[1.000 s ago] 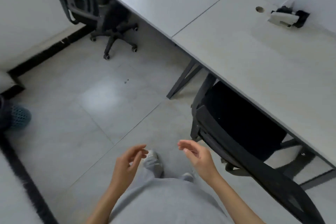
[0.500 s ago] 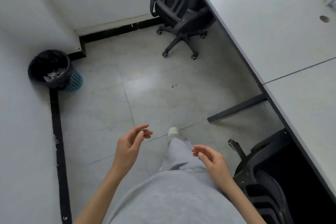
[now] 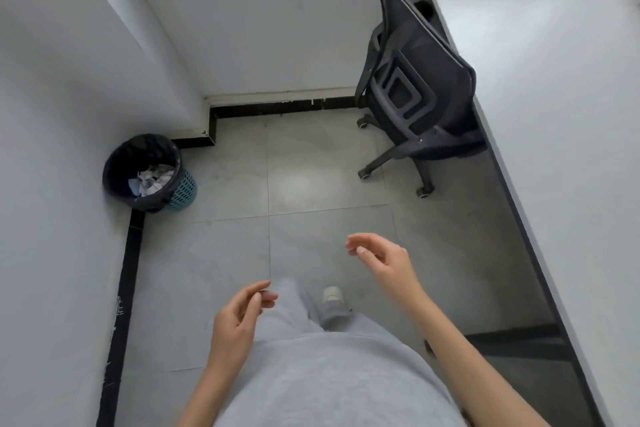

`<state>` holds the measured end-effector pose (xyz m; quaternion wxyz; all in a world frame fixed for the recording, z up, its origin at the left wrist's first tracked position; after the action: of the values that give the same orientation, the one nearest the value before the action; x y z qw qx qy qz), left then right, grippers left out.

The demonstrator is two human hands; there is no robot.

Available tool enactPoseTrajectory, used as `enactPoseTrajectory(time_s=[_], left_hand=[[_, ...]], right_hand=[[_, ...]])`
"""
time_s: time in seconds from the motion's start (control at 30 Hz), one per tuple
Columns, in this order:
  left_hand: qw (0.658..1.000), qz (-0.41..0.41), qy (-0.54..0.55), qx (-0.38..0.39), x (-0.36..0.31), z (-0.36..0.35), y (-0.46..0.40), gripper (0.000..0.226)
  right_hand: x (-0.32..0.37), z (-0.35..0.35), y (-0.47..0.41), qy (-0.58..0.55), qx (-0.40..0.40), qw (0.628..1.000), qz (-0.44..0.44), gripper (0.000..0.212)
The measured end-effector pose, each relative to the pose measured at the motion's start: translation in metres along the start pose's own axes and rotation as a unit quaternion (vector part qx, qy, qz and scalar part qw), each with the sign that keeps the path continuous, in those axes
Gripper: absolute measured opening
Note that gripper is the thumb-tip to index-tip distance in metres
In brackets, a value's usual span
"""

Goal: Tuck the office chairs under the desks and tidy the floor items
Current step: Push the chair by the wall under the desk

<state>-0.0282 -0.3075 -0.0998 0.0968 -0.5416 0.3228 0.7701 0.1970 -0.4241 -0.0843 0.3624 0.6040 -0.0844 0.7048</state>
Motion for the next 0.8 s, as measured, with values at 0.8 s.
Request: enactPoseTrajectory(time_s=[0.8], left_hand=[[0.897, -0.26, -0.213, 0.286, -0.329, -0.131, -0.489, 0.02]], right_hand=[[0.111, 0.089, -0.321, 0.009, -0.328, 0.943, -0.057, 0.033]])
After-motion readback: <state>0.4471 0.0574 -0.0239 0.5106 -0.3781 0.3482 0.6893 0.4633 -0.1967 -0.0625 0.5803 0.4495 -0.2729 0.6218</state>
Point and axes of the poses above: each hand's wrist, its own y-axis away from the middle knuckle, its own z-axis out of the back of the hand, x = y × z, the point moved 6 cm from there along -y, towards the middle knuckle, and after that the axes turned 1 degree about y, right-handed, at the moved point
